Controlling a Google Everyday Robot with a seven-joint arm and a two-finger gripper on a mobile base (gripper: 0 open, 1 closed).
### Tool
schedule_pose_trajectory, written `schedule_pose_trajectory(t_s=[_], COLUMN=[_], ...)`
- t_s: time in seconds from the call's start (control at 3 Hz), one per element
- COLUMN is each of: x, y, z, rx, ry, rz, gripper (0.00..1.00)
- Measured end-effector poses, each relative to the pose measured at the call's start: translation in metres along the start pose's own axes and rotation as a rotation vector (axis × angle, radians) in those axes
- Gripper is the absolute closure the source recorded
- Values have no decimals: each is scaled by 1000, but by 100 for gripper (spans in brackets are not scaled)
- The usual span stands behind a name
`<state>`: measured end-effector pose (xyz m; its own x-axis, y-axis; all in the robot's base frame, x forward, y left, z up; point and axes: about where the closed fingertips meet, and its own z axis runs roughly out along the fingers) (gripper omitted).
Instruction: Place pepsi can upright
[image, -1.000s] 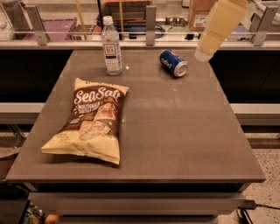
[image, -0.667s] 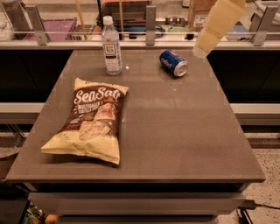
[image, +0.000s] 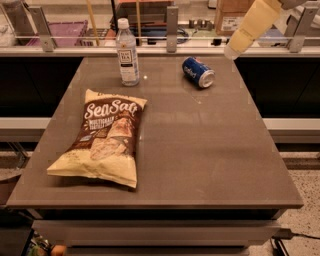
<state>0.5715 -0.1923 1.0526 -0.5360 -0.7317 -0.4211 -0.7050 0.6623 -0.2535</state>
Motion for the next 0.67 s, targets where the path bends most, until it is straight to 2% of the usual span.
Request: schedule_pose_trajectory(t_s=[0.67], x=[0], y=[-36], z=[26], rx=[50], ry=[27], rz=[151], gripper=[0])
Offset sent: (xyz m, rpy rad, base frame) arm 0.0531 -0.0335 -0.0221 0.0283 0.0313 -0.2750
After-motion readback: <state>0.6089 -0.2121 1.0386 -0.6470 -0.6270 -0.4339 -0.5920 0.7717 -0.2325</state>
